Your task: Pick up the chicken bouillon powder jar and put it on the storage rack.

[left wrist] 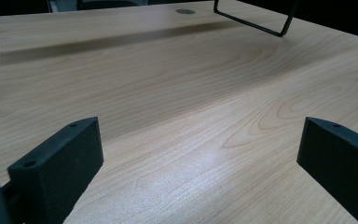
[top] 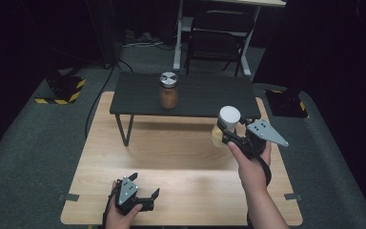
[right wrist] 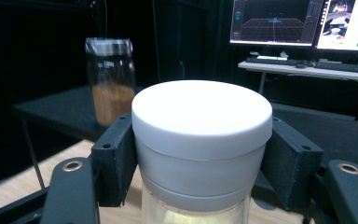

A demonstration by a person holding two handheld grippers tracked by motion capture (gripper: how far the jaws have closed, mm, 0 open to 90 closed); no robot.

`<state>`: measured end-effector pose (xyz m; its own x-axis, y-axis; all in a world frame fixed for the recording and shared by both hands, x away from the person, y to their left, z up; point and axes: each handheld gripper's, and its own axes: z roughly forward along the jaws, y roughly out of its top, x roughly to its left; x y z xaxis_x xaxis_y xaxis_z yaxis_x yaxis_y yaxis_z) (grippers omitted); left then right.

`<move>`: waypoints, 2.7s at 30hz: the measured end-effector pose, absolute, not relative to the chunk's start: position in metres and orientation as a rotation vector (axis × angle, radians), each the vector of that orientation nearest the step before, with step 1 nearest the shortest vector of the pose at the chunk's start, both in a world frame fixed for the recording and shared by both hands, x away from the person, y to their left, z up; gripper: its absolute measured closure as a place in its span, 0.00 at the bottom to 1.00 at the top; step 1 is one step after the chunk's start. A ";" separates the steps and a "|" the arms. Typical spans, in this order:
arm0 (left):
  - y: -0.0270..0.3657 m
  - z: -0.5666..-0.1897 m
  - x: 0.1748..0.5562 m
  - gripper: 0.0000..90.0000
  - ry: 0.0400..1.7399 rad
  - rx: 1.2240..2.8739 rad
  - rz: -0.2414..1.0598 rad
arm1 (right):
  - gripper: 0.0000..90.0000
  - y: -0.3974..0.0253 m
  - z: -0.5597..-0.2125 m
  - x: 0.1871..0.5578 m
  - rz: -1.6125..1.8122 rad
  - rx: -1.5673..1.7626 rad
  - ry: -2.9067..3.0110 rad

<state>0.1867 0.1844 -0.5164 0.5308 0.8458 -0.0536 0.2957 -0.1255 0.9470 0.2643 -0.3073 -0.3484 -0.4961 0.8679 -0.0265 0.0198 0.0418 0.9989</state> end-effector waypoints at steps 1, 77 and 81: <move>0.184 -0.516 0.187 0.00 0.973 1.683 0.632 | 0.38 -0.306 -0.346 0.266 1.539 0.912 1.620; 0.197 -0.519 0.191 0.00 0.980 1.653 0.584 | 0.38 -0.263 -0.297 0.364 1.476 0.988 1.575; 0.197 -0.518 0.191 0.00 0.981 1.656 0.585 | 0.38 -0.262 -0.300 0.365 1.470 0.963 1.578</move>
